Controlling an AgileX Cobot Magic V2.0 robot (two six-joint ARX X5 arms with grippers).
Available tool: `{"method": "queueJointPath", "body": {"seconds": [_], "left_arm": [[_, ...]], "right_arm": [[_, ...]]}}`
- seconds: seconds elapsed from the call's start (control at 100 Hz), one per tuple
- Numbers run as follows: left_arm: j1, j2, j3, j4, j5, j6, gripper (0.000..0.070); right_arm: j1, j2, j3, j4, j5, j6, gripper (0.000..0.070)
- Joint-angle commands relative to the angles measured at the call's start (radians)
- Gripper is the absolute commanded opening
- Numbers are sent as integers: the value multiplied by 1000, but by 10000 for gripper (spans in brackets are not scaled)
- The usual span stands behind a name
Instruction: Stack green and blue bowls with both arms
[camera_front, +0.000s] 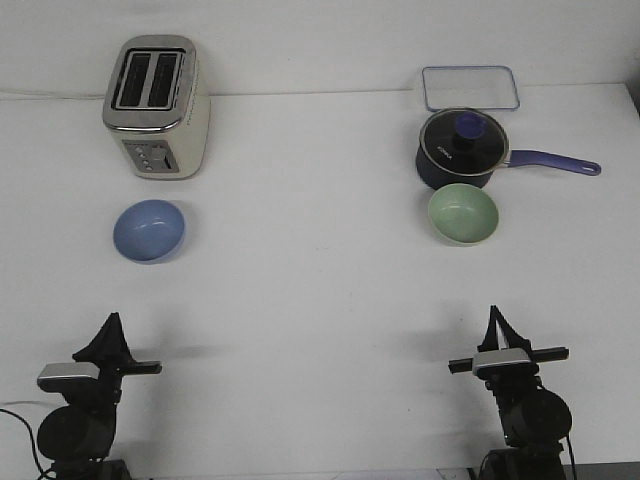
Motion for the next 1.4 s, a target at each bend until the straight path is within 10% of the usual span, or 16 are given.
{"method": "queueJointPath", "body": {"seconds": [0.0, 0.86, 1.39], "left_arm": [[0, 0, -19, 11, -2, 0, 12], [0, 0, -19, 11, -2, 0, 12], [0, 0, -19, 11, -2, 0, 12]], "right_arm": [[0, 0, -2, 11, 0, -4, 0], [0, 0, -2, 11, -3, 5, 0], [0, 10, 76, -28, 36, 595, 0]]}}
